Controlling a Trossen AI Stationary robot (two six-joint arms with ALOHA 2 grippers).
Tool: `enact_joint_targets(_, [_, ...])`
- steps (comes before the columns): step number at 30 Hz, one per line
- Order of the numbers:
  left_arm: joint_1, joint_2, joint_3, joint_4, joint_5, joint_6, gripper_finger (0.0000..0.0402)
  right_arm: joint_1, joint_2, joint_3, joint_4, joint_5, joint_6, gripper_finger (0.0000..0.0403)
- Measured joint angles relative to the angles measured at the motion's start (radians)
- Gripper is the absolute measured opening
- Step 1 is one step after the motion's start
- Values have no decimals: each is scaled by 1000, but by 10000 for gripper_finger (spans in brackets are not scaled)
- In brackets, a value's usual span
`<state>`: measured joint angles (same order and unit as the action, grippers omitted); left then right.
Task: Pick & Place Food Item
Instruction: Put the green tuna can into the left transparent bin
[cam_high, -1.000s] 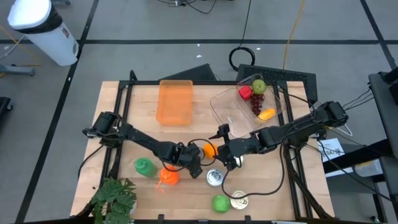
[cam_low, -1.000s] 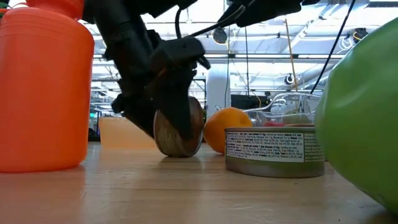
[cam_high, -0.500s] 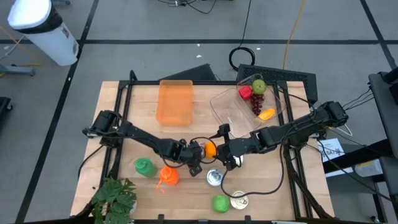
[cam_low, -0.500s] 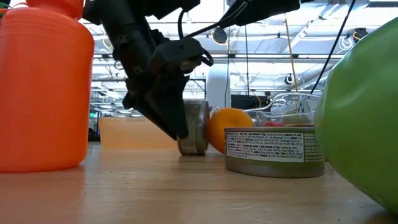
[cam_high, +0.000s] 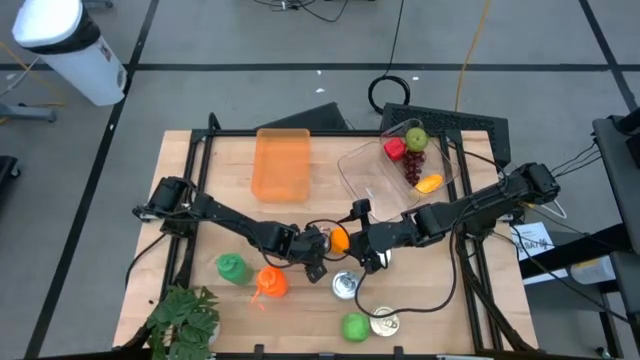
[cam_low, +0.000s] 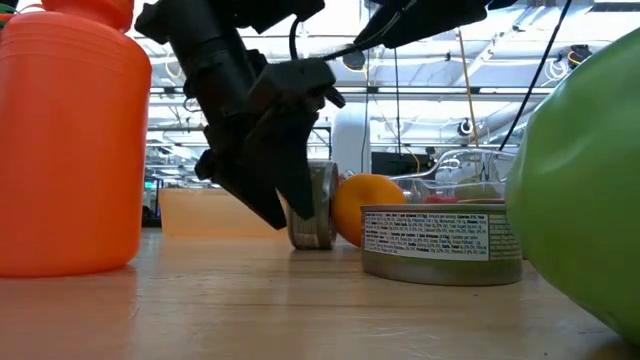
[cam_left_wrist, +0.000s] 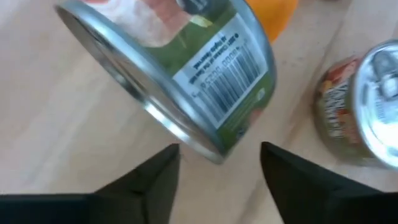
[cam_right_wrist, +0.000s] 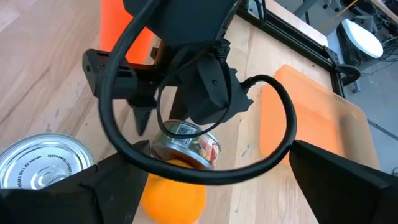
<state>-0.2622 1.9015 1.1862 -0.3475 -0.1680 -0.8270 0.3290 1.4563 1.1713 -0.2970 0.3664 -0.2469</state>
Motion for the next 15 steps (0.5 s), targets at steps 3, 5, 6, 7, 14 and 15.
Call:
enact_joint_targets(3, [0,0,0,29,19,-41,278,-1,0,0,0,1,-7,363])
enact_joint_targets(5, [0,0,0,47,8,-73,295,-2,0,0,0,1,-9,363])
enact_joint_targets(6, [0,0,0,57,-4,-79,301,-2,0,0,0,2,-9,363])
enact_joint_targets(7, [0,0,0,66,-21,-82,306,-2,0,0,0,3,-9,363])
enact_joint_targets(14, [-14,0,0,72,-158,-84,312,-2,0,0,0,0,-2,363])
enact_joint_targets(15, [-15,0,0,72,-174,-85,312,-2,0,0,0,0,-2,363])
